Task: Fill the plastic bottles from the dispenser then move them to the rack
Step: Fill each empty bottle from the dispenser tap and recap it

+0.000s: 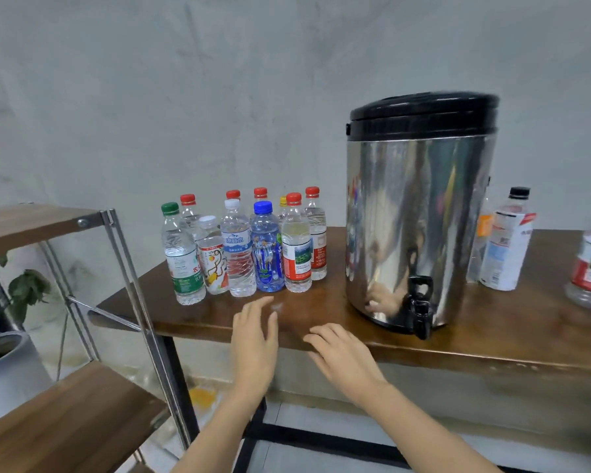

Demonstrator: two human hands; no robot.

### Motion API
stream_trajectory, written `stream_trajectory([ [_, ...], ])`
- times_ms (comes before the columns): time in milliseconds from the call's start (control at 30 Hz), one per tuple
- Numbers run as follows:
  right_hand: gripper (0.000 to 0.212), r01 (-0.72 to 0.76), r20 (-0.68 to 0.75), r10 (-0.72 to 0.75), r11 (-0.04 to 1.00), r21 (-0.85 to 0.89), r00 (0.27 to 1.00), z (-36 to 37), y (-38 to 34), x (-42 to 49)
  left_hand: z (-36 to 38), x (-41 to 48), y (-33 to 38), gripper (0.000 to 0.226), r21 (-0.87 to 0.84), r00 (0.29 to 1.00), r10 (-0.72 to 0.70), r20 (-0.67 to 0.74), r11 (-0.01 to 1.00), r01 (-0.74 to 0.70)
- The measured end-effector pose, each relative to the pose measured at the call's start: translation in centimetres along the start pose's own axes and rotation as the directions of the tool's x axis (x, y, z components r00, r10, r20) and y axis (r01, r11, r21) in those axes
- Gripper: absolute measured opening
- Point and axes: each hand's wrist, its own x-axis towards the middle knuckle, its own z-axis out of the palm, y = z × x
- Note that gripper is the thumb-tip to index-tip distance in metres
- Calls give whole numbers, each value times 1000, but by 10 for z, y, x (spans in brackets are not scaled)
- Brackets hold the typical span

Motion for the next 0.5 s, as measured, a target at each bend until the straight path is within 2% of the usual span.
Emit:
stream_trajectory([
  [133, 27, 74, -63, -75, 997, -23, 995, -31, 19, -47, 21, -35, 29, 22, -53, 994, 101, 51, 994, -98],
  [300, 23, 66, -175, -76, 996, -65, 982, -72, 67, -107, 54, -84, 80, 11, -195, 962, 250, 113, 955, -225],
  [367, 14, 28, -211, -52, 993, -114, 976, -88, 89, -129, 74, -98, 101, 19, -240, 932, 333, 144, 925, -294],
  [500, 22, -133, -270, 76, 971, -197, 960, -117, 127, -160, 121, -109, 145, 23, -311, 862, 464, 204, 865, -393],
])
